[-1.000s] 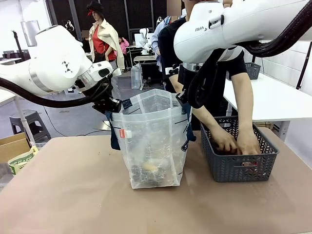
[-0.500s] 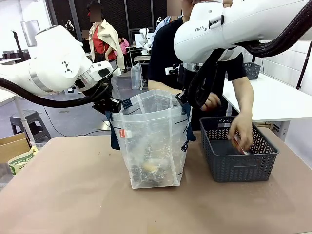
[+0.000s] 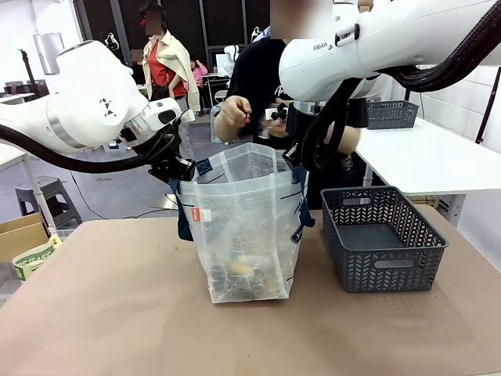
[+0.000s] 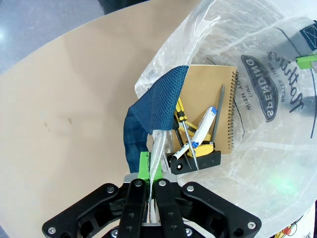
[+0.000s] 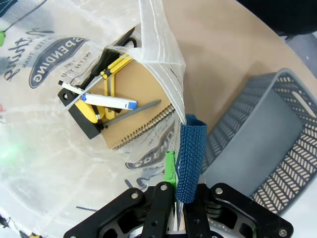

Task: Transfer purchased items from the store into the shopping bag.
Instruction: Move the Reusable shopping bag to the right side of the table.

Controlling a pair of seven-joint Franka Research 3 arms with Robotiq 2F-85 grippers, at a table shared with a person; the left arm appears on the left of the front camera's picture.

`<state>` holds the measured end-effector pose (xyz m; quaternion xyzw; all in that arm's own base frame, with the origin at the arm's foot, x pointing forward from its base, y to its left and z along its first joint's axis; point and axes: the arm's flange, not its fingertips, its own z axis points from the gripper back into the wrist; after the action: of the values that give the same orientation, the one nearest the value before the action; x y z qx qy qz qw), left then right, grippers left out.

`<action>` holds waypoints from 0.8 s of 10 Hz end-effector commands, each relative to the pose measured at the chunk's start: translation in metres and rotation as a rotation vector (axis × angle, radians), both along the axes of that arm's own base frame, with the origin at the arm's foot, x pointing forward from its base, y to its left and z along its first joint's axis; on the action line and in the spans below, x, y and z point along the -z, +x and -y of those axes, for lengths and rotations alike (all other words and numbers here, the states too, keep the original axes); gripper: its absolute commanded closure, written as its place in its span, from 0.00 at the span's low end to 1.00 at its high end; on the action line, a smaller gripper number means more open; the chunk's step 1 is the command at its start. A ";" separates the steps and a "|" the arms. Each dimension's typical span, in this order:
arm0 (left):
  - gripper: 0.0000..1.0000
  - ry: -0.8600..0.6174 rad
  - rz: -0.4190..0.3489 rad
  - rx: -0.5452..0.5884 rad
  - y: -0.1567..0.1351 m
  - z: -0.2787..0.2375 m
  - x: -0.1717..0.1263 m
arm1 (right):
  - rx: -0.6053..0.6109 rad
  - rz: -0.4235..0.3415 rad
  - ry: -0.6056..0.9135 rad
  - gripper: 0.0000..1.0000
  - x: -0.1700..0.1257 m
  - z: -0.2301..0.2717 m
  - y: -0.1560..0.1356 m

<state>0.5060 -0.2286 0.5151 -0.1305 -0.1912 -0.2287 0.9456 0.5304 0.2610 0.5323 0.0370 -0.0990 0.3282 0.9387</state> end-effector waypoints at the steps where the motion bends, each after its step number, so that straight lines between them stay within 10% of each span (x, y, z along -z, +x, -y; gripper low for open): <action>1: 1.00 -0.002 0.005 -0.004 0.001 -0.002 -0.002 | 0.001 0.002 -0.002 1.00 0.000 0.002 0.000; 8: 1.00 -0.002 0.005 -0.004 0.001 -0.002 -0.002 | 0.001 0.002 -0.002 1.00 0.000 0.002 0.000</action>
<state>0.5060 -0.2286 0.5152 -0.1305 -0.1912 -0.2287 0.9456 0.5304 0.2610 0.5323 0.0370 -0.0990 0.3282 0.9387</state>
